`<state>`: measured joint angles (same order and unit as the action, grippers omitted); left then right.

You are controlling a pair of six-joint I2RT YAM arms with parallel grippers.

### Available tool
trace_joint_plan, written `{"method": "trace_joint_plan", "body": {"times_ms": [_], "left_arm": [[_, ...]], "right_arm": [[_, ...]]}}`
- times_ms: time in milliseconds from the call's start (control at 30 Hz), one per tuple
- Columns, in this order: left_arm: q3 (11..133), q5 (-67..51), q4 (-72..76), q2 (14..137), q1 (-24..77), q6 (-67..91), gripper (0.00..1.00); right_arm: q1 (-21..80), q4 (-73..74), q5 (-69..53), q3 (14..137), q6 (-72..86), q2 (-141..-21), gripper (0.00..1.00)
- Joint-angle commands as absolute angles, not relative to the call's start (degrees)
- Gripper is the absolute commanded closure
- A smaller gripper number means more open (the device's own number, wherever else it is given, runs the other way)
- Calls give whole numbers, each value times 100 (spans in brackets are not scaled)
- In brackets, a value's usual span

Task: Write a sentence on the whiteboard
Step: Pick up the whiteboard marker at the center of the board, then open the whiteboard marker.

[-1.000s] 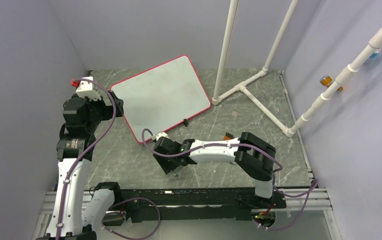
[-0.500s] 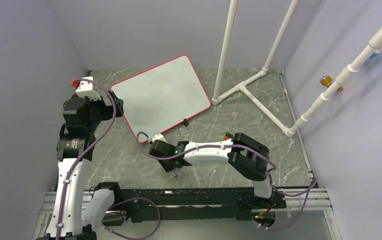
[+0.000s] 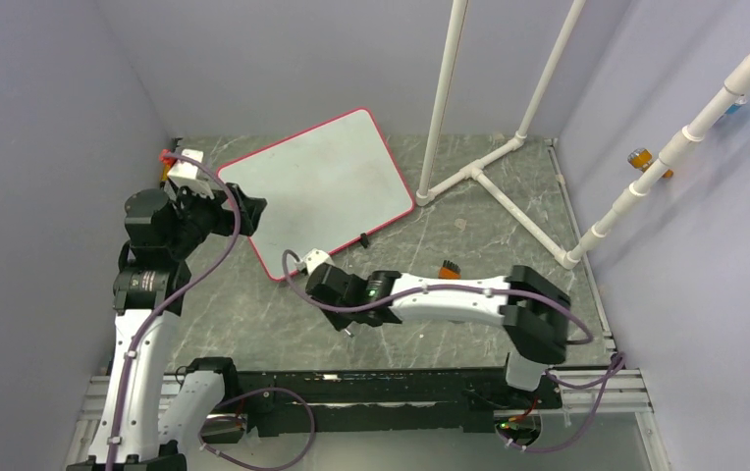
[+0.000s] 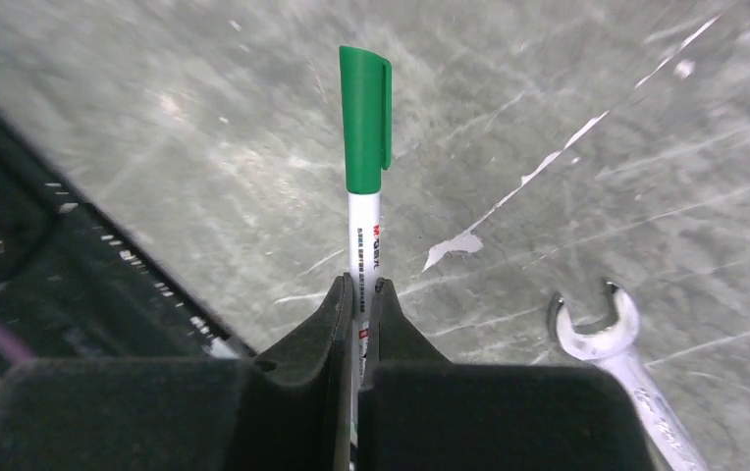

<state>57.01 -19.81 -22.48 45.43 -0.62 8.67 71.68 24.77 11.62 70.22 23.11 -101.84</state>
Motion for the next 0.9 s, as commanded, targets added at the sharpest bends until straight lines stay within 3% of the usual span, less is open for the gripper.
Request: {"method": "trace_joint_plan", "body": {"times_ms": [0, 500, 867], "left_arm": [[5776, -3401, -1832, 4739, 78, 888, 11], [5739, -6221, -868, 5377, 282, 1721, 37], [5890, -6942, -937, 5967, 779, 1893, 41]], "right_arm": [[7106, 2177, 1251, 6858, 1930, -9221, 100], [6514, 1448, 893, 5998, 1112, -7120, 100], [6425, 1100, 730, 6115, 413, -6654, 100]]}}
